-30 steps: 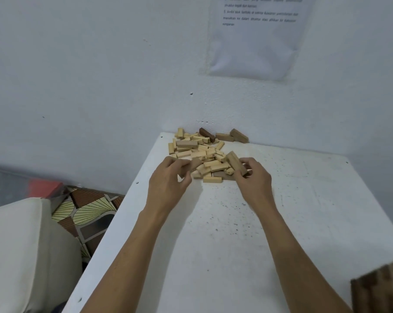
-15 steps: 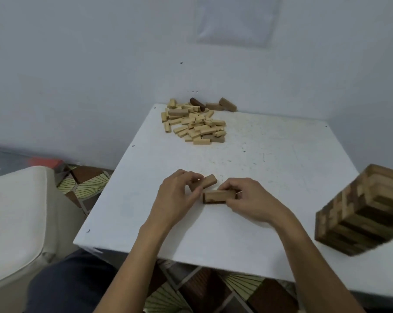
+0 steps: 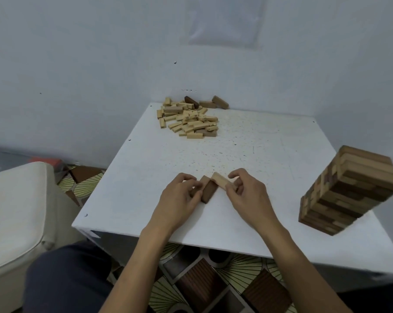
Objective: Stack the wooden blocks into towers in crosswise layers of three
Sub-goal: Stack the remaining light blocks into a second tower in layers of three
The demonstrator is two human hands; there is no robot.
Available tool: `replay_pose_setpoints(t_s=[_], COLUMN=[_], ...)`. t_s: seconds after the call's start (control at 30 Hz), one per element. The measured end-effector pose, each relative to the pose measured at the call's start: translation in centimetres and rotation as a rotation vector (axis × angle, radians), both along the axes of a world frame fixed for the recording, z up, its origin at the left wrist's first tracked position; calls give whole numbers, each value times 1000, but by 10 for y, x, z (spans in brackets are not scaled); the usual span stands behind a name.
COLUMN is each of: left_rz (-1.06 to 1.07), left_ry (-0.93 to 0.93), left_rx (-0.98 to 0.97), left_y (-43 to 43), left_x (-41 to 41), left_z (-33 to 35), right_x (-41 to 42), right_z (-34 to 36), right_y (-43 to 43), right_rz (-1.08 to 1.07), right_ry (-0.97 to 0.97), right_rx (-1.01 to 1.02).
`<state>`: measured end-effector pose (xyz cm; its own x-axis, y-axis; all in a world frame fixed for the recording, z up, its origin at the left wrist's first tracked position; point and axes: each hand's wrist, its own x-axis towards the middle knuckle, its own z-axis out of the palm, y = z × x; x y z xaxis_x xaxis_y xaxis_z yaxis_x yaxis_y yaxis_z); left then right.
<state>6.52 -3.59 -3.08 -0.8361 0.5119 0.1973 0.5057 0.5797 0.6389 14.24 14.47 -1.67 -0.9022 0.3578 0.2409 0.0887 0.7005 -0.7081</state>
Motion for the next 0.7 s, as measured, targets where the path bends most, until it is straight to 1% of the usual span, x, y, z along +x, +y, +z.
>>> replay_pose_setpoints(t_s=[0.07,0.13,0.23,0.37,0.4,0.47,0.53,0.57,0.67,0.7], left_rz=[12,17,-15,-113,-130,-154,-190,-212,-251,-257], left_ry=[-9,-15,-28,-63,-62,-22,-27,-55,-104,-118], left_rx=[7,21,36,17,-7,-127,-235,-253,-227,-204], left_y=[2,5,9,7,6,5,5,6,8,8], left_x=[6,11,16,12,9,0,-9,-13,-18,-18], left_z=[-1,-2,-3,0,2,4,6,7,8,9], right_x=[5,7,9,9,9,10,11,11,10,9], right_z=[-2,-6,-8,-12,-13,-12,-7,-5,-2,-2], right_y=[-3,-5,-5,-1,0,4,11,15,25,27], right_rz=[-66,-121,-154,-111,-99,-79,-8,58,260,301], right_ry=[44,45,-33,-106,-105,-84,-85,-114,-275,-301], right_rx=[-2,62,160,238,239,230,224,219,179,165])
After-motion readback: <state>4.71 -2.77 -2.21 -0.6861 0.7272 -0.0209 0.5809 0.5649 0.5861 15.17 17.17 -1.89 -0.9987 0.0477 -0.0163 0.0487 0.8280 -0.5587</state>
